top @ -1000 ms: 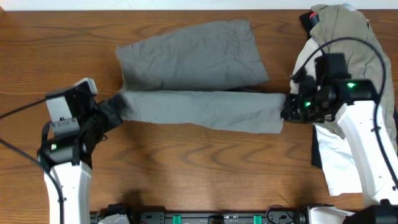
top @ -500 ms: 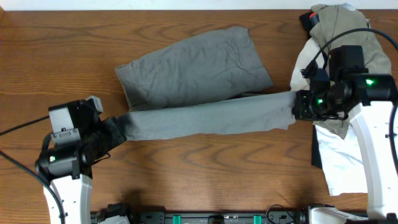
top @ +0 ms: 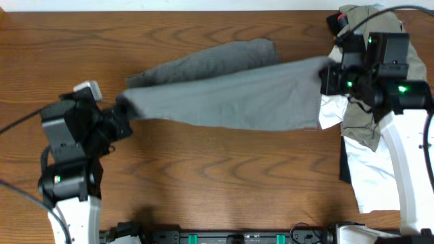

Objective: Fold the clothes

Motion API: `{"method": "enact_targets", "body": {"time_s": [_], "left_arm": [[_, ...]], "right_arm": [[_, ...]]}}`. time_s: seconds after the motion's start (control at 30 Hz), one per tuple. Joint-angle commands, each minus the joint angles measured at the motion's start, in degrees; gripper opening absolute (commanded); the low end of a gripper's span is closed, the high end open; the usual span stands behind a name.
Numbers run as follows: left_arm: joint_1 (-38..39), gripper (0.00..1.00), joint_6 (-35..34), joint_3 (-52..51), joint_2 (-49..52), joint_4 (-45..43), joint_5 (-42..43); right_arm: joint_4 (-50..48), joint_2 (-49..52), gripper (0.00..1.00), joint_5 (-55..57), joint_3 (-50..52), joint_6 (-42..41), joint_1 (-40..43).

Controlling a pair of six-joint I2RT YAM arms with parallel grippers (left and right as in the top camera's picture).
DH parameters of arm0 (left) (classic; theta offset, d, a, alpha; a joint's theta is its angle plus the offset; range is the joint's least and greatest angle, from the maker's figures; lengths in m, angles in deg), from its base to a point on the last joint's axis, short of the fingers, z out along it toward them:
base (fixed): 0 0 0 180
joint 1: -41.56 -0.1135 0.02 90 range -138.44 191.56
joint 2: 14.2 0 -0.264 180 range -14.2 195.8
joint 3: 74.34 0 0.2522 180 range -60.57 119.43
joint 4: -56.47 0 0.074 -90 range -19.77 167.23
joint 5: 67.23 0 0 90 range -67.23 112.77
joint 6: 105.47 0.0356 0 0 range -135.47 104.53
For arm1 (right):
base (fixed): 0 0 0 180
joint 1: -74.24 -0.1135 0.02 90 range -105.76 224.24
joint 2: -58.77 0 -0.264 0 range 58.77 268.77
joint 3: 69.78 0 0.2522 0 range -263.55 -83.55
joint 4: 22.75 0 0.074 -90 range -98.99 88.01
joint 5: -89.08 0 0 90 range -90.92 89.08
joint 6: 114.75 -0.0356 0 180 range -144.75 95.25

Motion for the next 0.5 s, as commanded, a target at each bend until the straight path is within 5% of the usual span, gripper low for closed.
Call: {"method": "enact_targets", "body": {"time_s": [0.0,0.47], "left_arm": [[-0.55,0.06,1.16,0.94,4.48,-4.20,-2.78],[5.18,0.06,1.11,0.94,26.25,-37.13,-6.56]], "right_arm": [[-3.89,3.26,0.01,2.73,-1.27,-0.02,-0.50],[-20.46,18.45,0.01,2.51,-1.27,-0.04,-2.34]]}}
